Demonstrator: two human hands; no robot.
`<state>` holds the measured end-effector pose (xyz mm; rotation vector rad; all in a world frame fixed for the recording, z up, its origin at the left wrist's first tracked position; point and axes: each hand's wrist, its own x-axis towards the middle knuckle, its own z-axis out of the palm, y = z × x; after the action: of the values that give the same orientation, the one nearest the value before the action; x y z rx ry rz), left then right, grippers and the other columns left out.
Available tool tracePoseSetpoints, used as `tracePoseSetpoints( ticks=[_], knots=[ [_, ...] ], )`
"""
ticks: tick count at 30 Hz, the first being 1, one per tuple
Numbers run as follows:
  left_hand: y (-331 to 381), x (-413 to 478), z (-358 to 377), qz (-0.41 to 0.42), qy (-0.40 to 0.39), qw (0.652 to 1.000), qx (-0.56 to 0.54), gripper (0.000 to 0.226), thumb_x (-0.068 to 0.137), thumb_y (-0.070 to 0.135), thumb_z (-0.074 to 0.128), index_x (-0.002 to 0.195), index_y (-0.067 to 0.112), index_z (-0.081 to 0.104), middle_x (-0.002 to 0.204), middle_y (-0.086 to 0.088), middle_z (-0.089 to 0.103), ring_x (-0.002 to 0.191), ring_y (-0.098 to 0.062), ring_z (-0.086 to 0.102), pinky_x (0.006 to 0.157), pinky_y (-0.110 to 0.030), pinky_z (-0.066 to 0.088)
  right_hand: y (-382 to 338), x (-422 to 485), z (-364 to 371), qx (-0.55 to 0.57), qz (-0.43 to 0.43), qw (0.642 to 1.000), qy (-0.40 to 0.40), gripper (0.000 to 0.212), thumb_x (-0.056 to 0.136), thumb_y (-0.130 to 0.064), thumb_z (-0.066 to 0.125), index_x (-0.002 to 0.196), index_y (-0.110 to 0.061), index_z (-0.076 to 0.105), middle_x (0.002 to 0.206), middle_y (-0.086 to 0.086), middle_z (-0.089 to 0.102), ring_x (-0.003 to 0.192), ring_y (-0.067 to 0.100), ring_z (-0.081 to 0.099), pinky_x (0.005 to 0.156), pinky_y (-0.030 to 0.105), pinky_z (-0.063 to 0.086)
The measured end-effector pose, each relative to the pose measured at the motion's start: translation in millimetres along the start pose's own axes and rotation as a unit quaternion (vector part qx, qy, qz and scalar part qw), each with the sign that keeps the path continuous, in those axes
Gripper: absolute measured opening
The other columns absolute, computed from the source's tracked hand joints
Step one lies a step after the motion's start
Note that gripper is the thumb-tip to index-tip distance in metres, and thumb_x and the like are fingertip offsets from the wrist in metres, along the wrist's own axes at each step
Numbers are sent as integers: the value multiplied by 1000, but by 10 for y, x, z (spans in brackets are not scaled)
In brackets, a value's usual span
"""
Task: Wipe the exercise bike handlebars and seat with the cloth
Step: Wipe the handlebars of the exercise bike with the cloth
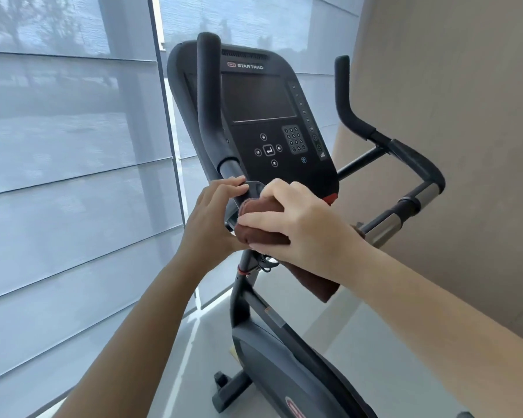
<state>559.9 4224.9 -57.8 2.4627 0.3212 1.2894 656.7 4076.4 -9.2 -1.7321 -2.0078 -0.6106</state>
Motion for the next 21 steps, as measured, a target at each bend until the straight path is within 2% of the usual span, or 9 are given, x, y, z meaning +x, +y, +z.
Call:
tracePoseSetpoints(
  ticks=[2,4,7,11,14,17,21],
  knots=[
    [-14,-5,-18,7,-9,1000,-2,78,51,44,82,113,7,54,127,-4,51,118,-18,45,95,-24,31,76,-216,-48,43,16,999,4,29,81,-23,66,109,-15,67,101,16,56,87,32,56,81,43,50],
    [-8,-11,-31,8,-17,1000,-18,87,48,59,70,116,8,53,129,1,47,120,-14,41,96,-15,26,159,-547,-99,65,47,996,26,30,80,-22,66,110,-14,67,102,14,55,94,27,57,86,41,50],
    [1,-19,-27,18,-13,999,-35,90,46,57,69,117,4,53,127,1,44,120,-14,38,96,-2,19,184,-832,-128,60,85,993,50,31,80,-24,65,109,-15,67,104,10,54,99,22,57,88,37,50],
    [36,-41,-55,20,-37,999,-8,91,50,57,68,121,2,50,134,-9,46,124,-20,38,100,-19,23,215,-342,-69,62,127,988,54,31,81,-24,68,111,-20,66,104,6,55,95,20,56,88,35,48],
    [88,-66,-106,6,-65,998,1,94,54,61,62,129,6,46,142,-5,39,130,-22,34,106,-33,26,252,-31,-32,72,174,981,47,32,81,-28,67,113,-27,64,105,1,53,96,13,53,90,34,46],
    [146,-103,-138,6,-69,997,25,95,55,60,63,130,6,45,144,-8,36,133,-27,31,108,-42,25,255,-380,-83,89,143,985,41,33,82,-28,65,114,-31,63,106,0,52,97,14,55,90,27,45],
    [345,-165,-85,80,-80,991,77,90,55,64,66,121,5,54,135,-13,46,132,-31,33,105,-47,25,245,-910,-186,90,124,986,68,34,79,-26,65,113,-22,64,108,-4,51,100,9,54,90,25,49]
  ],
)
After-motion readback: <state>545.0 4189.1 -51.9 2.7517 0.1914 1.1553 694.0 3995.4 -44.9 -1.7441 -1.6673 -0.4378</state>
